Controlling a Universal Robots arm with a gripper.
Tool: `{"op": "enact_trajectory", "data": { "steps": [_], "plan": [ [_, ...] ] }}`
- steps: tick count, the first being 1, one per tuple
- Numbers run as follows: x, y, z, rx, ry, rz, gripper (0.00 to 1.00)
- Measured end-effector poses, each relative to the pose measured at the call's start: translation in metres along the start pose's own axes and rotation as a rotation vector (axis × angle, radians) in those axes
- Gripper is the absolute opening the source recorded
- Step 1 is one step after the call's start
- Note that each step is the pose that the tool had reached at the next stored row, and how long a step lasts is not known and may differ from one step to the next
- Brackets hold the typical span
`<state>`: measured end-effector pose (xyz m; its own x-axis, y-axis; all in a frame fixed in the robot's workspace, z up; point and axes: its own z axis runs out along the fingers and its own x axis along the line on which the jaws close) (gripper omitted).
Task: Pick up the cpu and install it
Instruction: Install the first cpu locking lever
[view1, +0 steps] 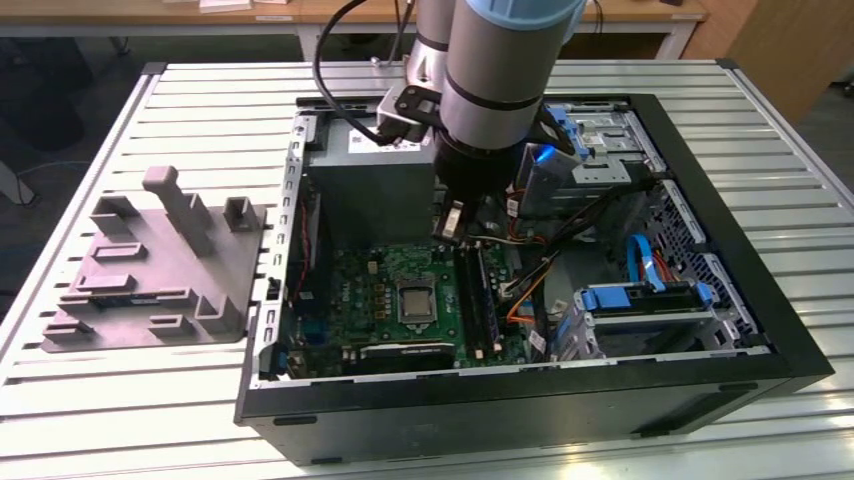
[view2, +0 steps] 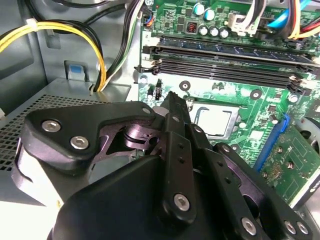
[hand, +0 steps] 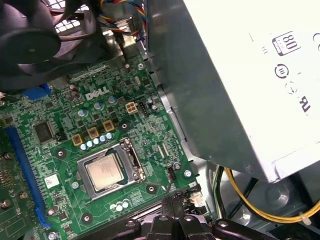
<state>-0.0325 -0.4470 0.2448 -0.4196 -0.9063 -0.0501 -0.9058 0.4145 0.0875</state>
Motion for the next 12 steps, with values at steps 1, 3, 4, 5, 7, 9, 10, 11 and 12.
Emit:
{"op": "enact_trajectory", "data": {
  "steps": [1,3,4,5,7,9,10,11,12],
  "plan": [
    [-0.0006,0.0002,0.0005,0.0000,0.0000,0.000,0.11],
    [-0.0018,0.0008,0.0014,0.0000,0.0000,0.000,0.11],
    [-0.0024,0.0010,0.0018,0.0000,0.0000,0.000,0.11],
    [-0.0029,0.0012,0.0022,0.0000,0.0000,0.000,0.11],
    [-0.0034,0.0014,0.0029,0.0000,-0.0002,0.000,0.11],
    [-0.0037,0.0020,0.0035,0.0000,-0.0001,0.000,0.11],
    [-0.0037,0.0023,0.0038,0.0000,0.0000,0.000,0.11],
    [-0.0037,0.0028,0.0040,0.0000,0.0002,0.000,0.11],
    [-0.0036,0.0033,0.0042,0.0000,0.0004,-0.001,0.11]
  ]
}}
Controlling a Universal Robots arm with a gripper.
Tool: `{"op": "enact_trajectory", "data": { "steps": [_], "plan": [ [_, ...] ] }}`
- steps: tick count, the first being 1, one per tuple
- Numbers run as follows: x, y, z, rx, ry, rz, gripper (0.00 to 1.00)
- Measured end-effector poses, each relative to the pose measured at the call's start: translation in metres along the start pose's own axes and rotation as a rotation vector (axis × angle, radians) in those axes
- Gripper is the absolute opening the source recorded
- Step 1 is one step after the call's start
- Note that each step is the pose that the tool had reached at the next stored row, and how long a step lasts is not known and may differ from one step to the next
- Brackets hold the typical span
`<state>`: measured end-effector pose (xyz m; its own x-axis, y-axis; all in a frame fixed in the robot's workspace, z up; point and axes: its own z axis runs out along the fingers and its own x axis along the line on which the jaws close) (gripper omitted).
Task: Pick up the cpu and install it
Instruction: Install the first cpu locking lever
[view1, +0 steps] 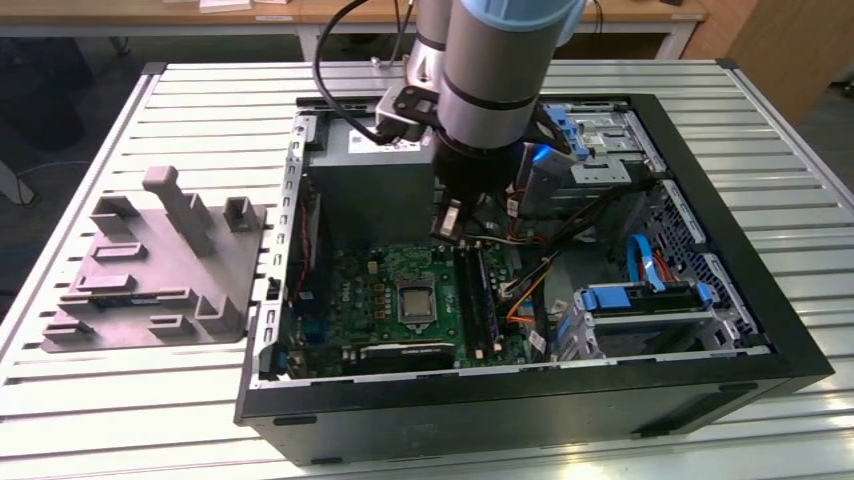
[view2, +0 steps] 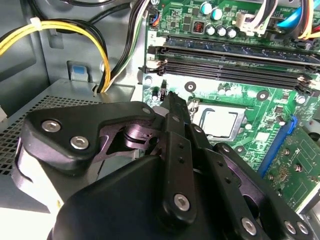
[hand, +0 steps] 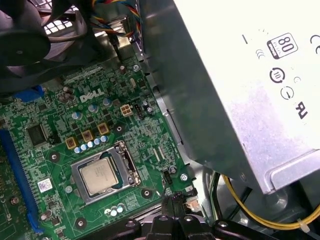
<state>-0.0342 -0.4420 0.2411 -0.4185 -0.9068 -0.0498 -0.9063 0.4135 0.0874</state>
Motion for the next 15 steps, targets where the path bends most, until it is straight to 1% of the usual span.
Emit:
{"op": "enact_trajectory", "data": {
  "steps": [10,11,12,15],
  "plan": [
    [-0.0009,0.0018,0.0015,-0.0003,0.0007,-0.007,0.11],
    [-0.0009,0.0020,0.0017,0.0002,0.0026,-0.011,0.11],
    [-0.0009,0.0022,0.0018,0.0016,0.0068,-0.017,0.11],
    [-0.0006,0.0024,0.0018,0.0079,0.0232,-0.030,0.11]
  ]
}}
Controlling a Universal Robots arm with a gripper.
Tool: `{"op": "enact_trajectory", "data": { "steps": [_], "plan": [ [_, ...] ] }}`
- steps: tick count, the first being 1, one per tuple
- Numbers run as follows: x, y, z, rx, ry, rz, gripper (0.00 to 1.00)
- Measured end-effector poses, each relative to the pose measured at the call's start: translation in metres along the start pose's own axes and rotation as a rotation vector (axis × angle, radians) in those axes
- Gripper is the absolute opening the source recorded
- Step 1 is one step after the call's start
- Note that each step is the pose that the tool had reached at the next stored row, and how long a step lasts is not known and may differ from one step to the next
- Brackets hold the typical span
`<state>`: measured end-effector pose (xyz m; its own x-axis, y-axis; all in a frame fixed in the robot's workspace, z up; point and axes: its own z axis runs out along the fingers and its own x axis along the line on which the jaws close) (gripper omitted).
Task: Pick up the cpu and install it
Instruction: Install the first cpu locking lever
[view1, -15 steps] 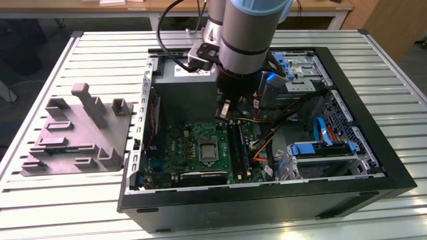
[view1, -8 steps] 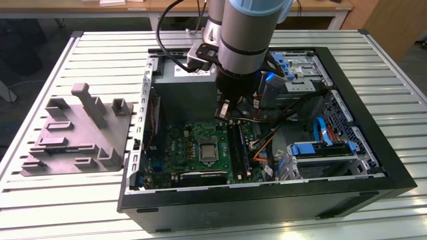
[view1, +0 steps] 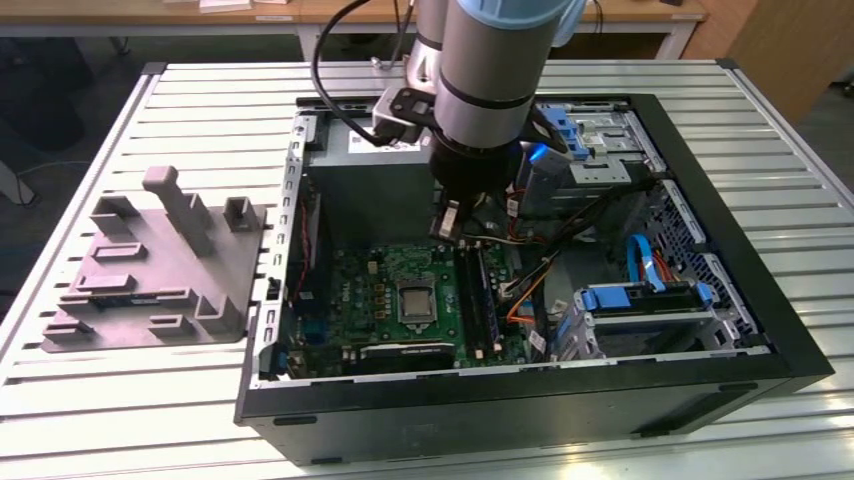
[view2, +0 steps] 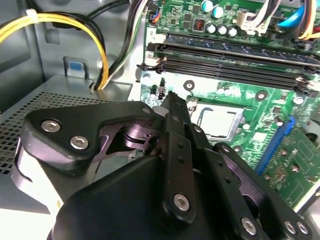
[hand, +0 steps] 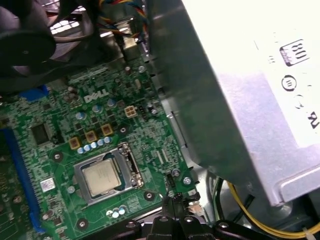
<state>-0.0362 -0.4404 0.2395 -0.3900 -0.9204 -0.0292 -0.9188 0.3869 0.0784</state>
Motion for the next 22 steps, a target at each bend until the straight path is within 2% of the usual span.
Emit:
{"op": "enact_trajectory", "data": {
  "steps": [1,5,10,22],
  "plan": [
    [0.0001,0.0000,0.0000,0.0019,0.0049,-0.002,0.11],
    [0.0000,-0.0003,-0.0001,0.0022,0.0057,-0.003,0.11],
    [-0.0017,-0.0035,-0.0003,-0.0003,-0.0002,-0.003,0.11],
    [-0.0082,0.0013,0.0027,-0.0010,-0.0019,-0.003,0.11]
  ]
}}
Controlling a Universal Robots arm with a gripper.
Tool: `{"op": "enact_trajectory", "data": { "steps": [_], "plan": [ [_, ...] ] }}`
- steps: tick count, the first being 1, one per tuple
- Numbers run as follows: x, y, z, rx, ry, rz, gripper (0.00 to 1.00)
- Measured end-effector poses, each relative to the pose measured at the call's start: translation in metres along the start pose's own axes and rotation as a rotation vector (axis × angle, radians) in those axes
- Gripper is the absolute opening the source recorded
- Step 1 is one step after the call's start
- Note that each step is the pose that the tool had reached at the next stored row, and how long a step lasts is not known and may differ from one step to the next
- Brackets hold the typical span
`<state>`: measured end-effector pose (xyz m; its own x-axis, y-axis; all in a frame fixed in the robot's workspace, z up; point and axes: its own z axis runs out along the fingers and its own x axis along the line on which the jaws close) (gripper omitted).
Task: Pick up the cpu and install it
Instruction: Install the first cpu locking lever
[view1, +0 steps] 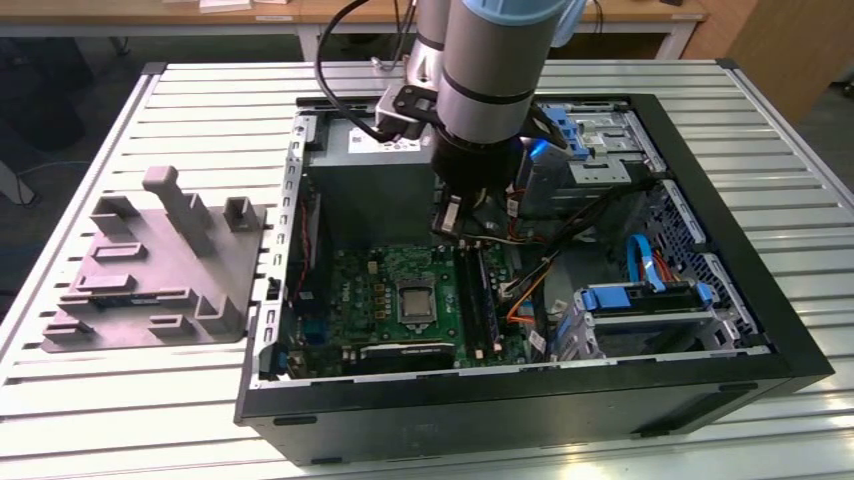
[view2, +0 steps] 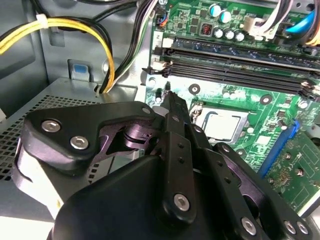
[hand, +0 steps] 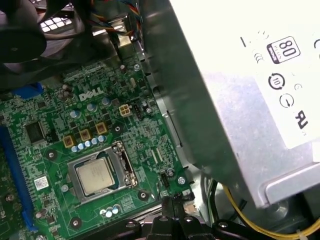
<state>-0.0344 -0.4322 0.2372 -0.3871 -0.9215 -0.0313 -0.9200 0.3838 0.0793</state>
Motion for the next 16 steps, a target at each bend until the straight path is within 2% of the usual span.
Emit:
{"op": "enact_trajectory", "data": {
  "steps": [5,6,9,14,16],
  "plan": [
    [0.0004,0.0038,0.0016,0.0003,0.0014,-0.001,0.11],
    [0.0004,0.0039,0.0018,0.0022,0.0059,-0.001,0.11],
    [0.0011,0.0041,0.0018,0.0140,0.0345,-0.005,0.11],
    [0.0049,0.0055,0.0017,0.0171,0.0350,-0.032,0.11],
    [0.0069,0.0053,0.0016,0.0180,0.0314,-0.036,0.11]
  ]
}}
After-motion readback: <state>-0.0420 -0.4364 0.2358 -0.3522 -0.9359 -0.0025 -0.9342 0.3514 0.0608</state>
